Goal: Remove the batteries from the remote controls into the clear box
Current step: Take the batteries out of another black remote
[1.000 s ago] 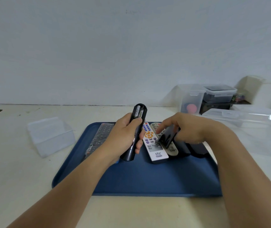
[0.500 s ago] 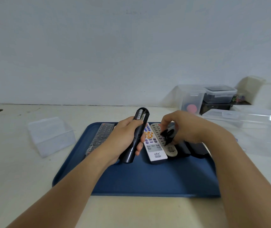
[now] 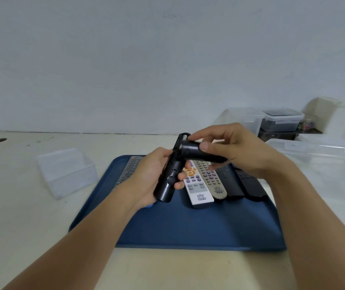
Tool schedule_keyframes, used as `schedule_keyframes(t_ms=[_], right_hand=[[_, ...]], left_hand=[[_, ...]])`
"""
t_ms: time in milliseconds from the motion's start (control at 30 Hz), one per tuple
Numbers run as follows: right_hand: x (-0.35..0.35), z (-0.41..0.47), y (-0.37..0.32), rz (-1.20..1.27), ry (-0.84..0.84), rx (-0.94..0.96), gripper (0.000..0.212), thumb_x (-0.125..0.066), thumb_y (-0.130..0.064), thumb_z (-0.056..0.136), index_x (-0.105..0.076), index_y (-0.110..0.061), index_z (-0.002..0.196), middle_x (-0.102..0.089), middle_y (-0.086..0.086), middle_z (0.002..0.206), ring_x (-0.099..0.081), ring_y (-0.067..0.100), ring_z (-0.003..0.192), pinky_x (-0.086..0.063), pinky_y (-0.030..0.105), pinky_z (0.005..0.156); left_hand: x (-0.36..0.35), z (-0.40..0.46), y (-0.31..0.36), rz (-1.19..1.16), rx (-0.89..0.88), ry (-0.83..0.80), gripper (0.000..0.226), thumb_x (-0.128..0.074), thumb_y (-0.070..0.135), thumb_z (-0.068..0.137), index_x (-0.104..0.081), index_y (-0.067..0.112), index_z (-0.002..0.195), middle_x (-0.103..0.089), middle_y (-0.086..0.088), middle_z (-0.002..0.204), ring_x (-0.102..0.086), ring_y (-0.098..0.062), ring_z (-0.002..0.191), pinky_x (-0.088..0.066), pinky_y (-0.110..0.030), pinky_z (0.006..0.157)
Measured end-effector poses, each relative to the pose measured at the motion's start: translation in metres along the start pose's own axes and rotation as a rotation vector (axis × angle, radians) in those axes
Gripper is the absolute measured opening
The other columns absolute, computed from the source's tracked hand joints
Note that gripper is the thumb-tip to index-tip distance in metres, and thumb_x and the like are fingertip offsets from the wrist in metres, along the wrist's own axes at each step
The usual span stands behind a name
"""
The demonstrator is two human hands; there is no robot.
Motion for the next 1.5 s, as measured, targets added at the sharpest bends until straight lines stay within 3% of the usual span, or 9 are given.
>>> schedule_keyframes(t_ms=[100,200,367,567,733,967,1167,1300,1500], right_hand=[[0.000,0.002,0.008,0.012,-0.045,-0.030,0.028,-0.074,-0.007,0.087,-0.074,-0.021,0.111,-0.069,-0.001,0.082,-0.062,0.008,0.071,-0.050,0.022,0.058],[0.004,0.006,0.013,0.134,-0.012,-0.079,0.047,-0.084,-0.007,0.073,-0.069,-0.019,0.117,-0.071,0.005,0.080,-0.067,0.013,0.075,-0.056,0.025,0.071],[-0.002,0.011,0.020,0.086,0.263,-0.069,0.049,-0.090,-0.011,0.062,-0.073,-0.016,0.108,-0.075,0.007,0.098,-0.073,0.021,0.087,-0.057,0.023,0.080],[-0.012,0.015,0.016,-0.058,0.295,-0.004,0.053,-0.090,-0.010,0.067,-0.073,-0.022,0.116,-0.076,-0.007,0.104,-0.069,-0.002,0.091,-0.048,0.004,0.075],[-0.020,0.017,0.014,-0.141,0.229,-0.010,0.054,-0.089,-0.014,0.071,-0.069,-0.030,0.118,-0.073,-0.012,0.107,-0.070,0.006,0.091,-0.056,0.020,0.083],[-0.008,0.016,0.015,-0.075,0.426,0.032,0.060,-0.094,-0.008,0.060,-0.071,-0.016,0.115,-0.075,0.000,0.096,-0.074,0.010,0.081,-0.056,0.014,0.073],[-0.017,0.022,0.023,-0.044,0.501,0.024,0.055,-0.094,-0.012,0.060,-0.072,-0.017,0.110,-0.075,0.000,0.094,-0.073,0.010,0.082,-0.057,0.015,0.073],[-0.018,0.025,0.028,-0.064,0.491,0.006,0.059,-0.094,-0.018,0.059,-0.073,-0.015,0.113,-0.075,-0.003,0.094,-0.074,0.010,0.082,-0.060,0.021,0.076],[-0.030,0.028,0.032,-0.066,0.483,-0.005,0.063,-0.092,-0.021,0.066,-0.068,-0.015,0.124,-0.074,-0.007,0.096,-0.073,0.004,0.084,-0.057,0.016,0.079]], left_hand=[[0.001,-0.001,0.001,-0.057,0.057,-0.047,0.035,-0.042,0.021,0.102,-0.061,-0.001,0.122,-0.068,-0.015,0.091,-0.053,-0.018,0.060,-0.044,-0.025,0.047],[0.002,-0.002,-0.001,-0.028,0.079,-0.133,0.039,-0.046,0.024,0.103,-0.070,0.001,0.124,-0.071,-0.021,0.105,-0.057,-0.018,0.067,-0.049,-0.024,0.052],[0.003,0.001,-0.003,-0.083,0.058,-0.120,0.039,-0.045,0.026,0.104,-0.076,0.004,0.113,-0.071,-0.023,0.106,-0.060,-0.018,0.065,-0.050,-0.022,0.050],[0.002,0.000,-0.002,-0.005,0.027,-0.084,0.038,-0.043,0.025,0.104,-0.061,0.002,0.129,-0.070,-0.021,0.096,-0.056,-0.018,0.062,-0.046,-0.023,0.047],[0.003,-0.001,-0.002,-0.005,0.012,-0.051,0.041,-0.038,0.030,0.104,-0.063,0.004,0.125,-0.070,-0.021,0.088,-0.059,-0.021,0.063,-0.047,-0.025,0.047],[0.004,-0.002,0.002,0.066,0.000,-0.095,0.052,-0.032,0.040,0.105,-0.061,0.010,0.135,-0.071,-0.022,0.115,-0.062,-0.021,0.071,-0.044,-0.029,0.055],[0.000,0.001,-0.006,0.165,-0.190,0.094,0.053,-0.026,0.042,0.109,-0.068,0.012,0.119,-0.074,-0.021,0.090,-0.044,-0.014,0.047,-0.029,-0.019,0.034],[-0.002,0.001,-0.006,0.222,-0.242,0.156,0.065,-0.023,0.056,0.104,-0.074,0.016,0.110,-0.074,-0.021,0.087,-0.045,-0.015,0.044,-0.027,-0.018,0.034],[0.004,0.001,-0.005,0.221,-0.271,0.228,0.062,-0.027,0.051,0.105,-0.077,0.013,0.102,-0.073,-0.023,0.083,-0.041,-0.016,0.041,-0.024,-0.018,0.033]])
Point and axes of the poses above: each hand's wrist, its own z-axis towards the middle knuckle, its own x-axis out of the back of the hand, y = z × x, the point moved 1 cm from there along z, towards the middle knuckle
